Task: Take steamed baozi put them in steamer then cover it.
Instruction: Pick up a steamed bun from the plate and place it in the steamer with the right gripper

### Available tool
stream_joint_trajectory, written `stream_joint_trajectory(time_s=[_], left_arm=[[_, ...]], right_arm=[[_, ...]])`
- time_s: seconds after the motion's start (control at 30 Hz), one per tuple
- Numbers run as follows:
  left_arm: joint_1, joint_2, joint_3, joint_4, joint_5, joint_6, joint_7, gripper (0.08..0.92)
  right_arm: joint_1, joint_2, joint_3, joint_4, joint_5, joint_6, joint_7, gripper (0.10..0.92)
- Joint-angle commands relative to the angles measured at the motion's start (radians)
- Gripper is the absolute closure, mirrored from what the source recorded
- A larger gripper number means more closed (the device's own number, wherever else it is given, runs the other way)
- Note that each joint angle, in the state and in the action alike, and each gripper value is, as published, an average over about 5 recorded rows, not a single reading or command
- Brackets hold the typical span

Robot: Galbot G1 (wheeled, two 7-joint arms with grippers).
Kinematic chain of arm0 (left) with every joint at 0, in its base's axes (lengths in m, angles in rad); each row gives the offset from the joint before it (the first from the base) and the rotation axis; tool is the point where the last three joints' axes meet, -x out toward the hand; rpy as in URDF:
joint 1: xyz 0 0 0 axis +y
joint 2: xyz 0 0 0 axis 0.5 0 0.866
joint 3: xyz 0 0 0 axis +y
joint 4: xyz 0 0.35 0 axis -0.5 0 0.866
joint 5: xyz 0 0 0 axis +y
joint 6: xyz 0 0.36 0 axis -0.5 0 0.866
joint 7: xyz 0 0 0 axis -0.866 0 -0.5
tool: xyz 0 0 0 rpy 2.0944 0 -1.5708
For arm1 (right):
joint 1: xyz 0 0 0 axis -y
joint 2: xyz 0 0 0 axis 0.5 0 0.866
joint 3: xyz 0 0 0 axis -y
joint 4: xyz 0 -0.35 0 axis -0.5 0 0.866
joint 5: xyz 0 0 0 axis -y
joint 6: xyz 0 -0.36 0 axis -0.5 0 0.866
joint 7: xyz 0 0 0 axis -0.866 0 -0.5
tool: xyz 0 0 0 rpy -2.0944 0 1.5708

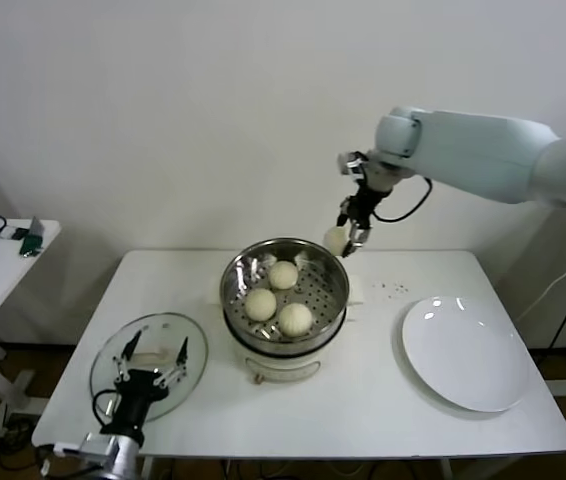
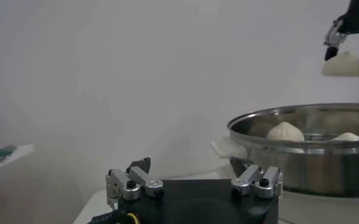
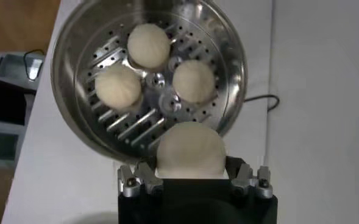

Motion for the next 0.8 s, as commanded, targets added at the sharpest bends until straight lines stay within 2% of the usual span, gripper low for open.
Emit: stream_joint_trajectory(time_s=[0.03,0.5,0.8], left_arm=[[-0.004,0.004,-0.002,0.003,-0.003,-0.001,0.0,0.177],[-0.02,0.015,-0.008,0.022,-0.012,0.003,-0.004,0.177],[-0.024,0.018,-0.006,0.028,-0.011,0.004,-0.004,0.177]], right_arm=[[-0.05,0.135,-0.037,-0.006,0.044,-0.024,0.01,0.304],[-0.162,0.132,-0.023,-0.048,-0.086,-0.031,0.03,0.304],[-0.193,0.131,-0.007,-0.062,-0.105,-0.032,0.05,0.301]])
